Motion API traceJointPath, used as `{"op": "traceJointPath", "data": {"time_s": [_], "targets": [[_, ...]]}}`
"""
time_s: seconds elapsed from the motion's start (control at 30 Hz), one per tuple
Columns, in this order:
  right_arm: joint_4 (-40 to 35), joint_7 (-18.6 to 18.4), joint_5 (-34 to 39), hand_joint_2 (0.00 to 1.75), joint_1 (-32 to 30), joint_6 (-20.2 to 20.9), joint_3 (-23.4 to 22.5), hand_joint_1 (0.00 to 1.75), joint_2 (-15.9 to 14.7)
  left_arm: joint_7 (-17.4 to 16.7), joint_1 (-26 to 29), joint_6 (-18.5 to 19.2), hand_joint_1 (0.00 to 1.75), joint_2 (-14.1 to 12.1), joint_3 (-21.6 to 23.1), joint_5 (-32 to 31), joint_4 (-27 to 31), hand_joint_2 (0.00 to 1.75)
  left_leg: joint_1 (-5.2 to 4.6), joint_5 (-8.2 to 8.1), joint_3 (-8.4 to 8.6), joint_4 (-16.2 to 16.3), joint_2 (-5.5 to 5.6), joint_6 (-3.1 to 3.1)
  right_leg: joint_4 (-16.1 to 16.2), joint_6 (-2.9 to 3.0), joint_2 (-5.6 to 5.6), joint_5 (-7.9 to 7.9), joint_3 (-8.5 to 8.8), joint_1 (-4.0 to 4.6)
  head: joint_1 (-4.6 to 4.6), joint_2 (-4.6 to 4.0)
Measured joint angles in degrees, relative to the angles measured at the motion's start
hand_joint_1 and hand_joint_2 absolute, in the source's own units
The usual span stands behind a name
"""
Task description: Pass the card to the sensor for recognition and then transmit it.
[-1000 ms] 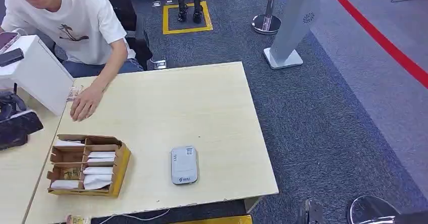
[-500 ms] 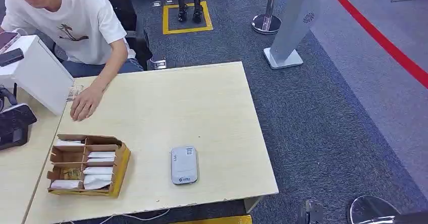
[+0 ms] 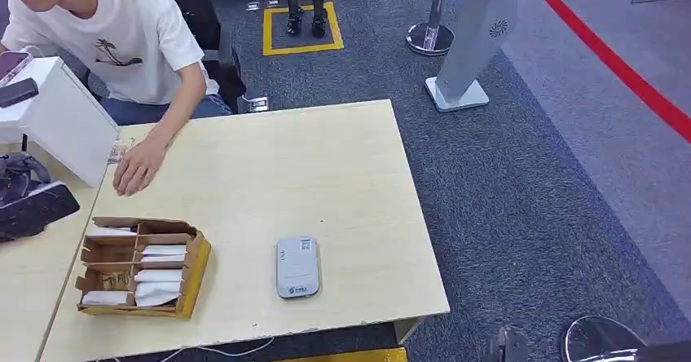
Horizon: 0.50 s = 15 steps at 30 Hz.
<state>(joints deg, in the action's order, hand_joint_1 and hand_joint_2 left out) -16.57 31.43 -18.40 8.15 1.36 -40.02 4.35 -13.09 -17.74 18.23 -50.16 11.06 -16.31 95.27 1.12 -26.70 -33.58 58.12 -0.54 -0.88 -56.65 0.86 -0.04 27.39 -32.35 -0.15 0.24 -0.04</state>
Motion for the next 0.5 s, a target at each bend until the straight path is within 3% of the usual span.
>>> {"op": "traceJointPath", "data": {"time_s": [0.17,0.2,0.27,0.3,0.5], "targets": [[-0.02,0.2,0.0,0.0,-0.32,-0.02,-0.46,0.0,-0.35,0.7,0.45,-0.83,1.75,1.42,-0.72,-0.61,-0.24,1.75,0.0,0.0,0.0,0.0,-0.01,0.0,0.0,0.0,0.01,0.0,0.0,0.0,-0.02,0.0],[-0.02,0.22,0.0,0.0,-0.38,-0.02,-0.68,0.0,-0.44,0.9,0.65,-1.09,0.0,1.94,-0.98,-0.92,-0.24,1.75,0.0,0.0,0.0,0.0,-0.01,0.0,0.0,0.0,0.01,0.0,0.0,0.0,-0.02,0.0],[-0.02,0.35,-0.13,0.0,-0.49,-0.02,-0.94,0.0,-0.5,1.24,1.15,-1.66,0.0,2.69,-1.33,-1.18,-0.26,1.75,0.0,0.0,0.0,0.0,0.0,0.0,0.0,0.0,0.0,0.0,0.0,0.0,-0.02,0.0],[-0.02,0.42,-0.15,0.0,-0.53,-0.04,-1.01,0.0,-0.57,1.48,1.41,-2.18,0.0,3.25,-1.59,-1.4,-0.35,0.0,0.0,0.0,0.0,0.0,0.0,0.0,0.01,0.0,0.0,0.0,0.0,0.0,0.0,0.0],[-0.02,0.96,-0.22,0.0,-0.67,-0.09,-1.66,0.0,-0.79,3.54,3.69,-4.68,0.0,8.0,-4.06,-1.75,-0.48,0.0,-0.01,-0.01,0.01,0.0,-0.03,0.01,0.01,0.0,0.02,0.0,0.0,-0.01,0.0,0.0]]}}
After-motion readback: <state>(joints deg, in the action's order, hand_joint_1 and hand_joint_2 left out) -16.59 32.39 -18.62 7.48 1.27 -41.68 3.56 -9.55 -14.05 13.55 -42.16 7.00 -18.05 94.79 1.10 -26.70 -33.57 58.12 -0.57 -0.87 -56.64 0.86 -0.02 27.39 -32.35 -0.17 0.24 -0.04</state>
